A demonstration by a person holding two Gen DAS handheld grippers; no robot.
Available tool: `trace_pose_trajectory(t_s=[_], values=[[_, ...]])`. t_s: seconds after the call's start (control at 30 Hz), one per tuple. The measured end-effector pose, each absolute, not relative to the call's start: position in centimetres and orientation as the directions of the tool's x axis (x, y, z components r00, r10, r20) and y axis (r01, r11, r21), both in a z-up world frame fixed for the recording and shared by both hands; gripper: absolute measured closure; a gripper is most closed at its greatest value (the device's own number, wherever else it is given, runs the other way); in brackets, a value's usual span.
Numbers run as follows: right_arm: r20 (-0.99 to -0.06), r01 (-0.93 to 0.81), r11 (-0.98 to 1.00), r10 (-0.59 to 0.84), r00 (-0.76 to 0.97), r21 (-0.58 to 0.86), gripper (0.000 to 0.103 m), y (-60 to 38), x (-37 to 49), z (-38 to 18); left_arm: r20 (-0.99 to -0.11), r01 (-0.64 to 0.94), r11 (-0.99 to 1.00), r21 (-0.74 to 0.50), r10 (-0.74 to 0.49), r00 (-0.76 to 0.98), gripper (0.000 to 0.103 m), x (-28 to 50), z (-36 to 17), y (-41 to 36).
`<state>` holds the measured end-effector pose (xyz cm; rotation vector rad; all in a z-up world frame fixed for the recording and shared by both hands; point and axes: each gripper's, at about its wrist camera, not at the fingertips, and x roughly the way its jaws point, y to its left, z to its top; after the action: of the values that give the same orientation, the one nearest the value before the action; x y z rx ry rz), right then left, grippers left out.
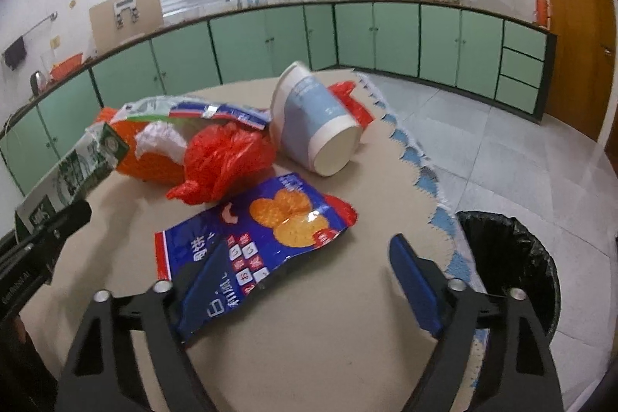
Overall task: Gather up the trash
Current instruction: 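Grasp the blue chip bag with the right tool while the left tool holds the green bag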
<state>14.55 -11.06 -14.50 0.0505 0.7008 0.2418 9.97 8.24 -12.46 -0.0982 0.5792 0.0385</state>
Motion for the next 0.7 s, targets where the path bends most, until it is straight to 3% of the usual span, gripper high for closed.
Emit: trace_pose_trajectory(t_s=[0.2, 0.23, 0.47, 0.57, 0.6, 0.63, 0.7], values=[[-0.653, -0.284, 0.942, 0.328, 0.683, 0.176, 0.093, -10.7, 14.6, -15.0, -0.548, -0.063, 0.995, -0.073, 0.012, 0.837, 0.078, 9.8, -12.6, 8.3], [-0.652, -0.29, 0.94, 0.335, 0.68, 0.181, 0.099, -10.7, 14.6, -15.0, -0.548, -0.063, 0.995, -0.072, 0.013, 0.837, 0.078, 9.9, -12.6, 8.3], [-0.613, -0.314, 0.926, 0.375, 0.696, 0.21, 0.103, -11.6, 13.7, -13.2, -0.544, -0.059, 0.996, -0.071, 0.011, 0.839, 0.078, 9.8, -12.6, 8.3], [-0.604, -0.301, 0.927, 0.373, 0.704, 0.222, 0.096, -12.3, 14.0, -12.7, -0.543, -0.056, 0.996, -0.072, 0.008, 0.84, 0.078, 9.7, -12.6, 8.2], [-0.609, -0.299, 0.928, 0.371, 0.701, 0.221, 0.082, -12.3, 14.3, -12.6, -0.542, -0.055, 0.996, -0.07, 0.008, 0.841, 0.078, 9.7, -12.6, 8.0], [-0.609, -0.291, 0.931, 0.364, 0.705, 0.219, 0.059, -12.3, 14.6, -12.6, -0.54, -0.054, 0.996, -0.07, 0.008, 0.841, 0.078, 9.7, -12.6, 8.0], [-0.615, -0.267, 0.94, 0.341, 0.711, 0.212, 0.032, -11.8, 15.6, -12.5, -0.537, -0.052, 0.996, -0.068, 0.007, 0.844, 0.078, 9.7, -12.5, 8.0]])
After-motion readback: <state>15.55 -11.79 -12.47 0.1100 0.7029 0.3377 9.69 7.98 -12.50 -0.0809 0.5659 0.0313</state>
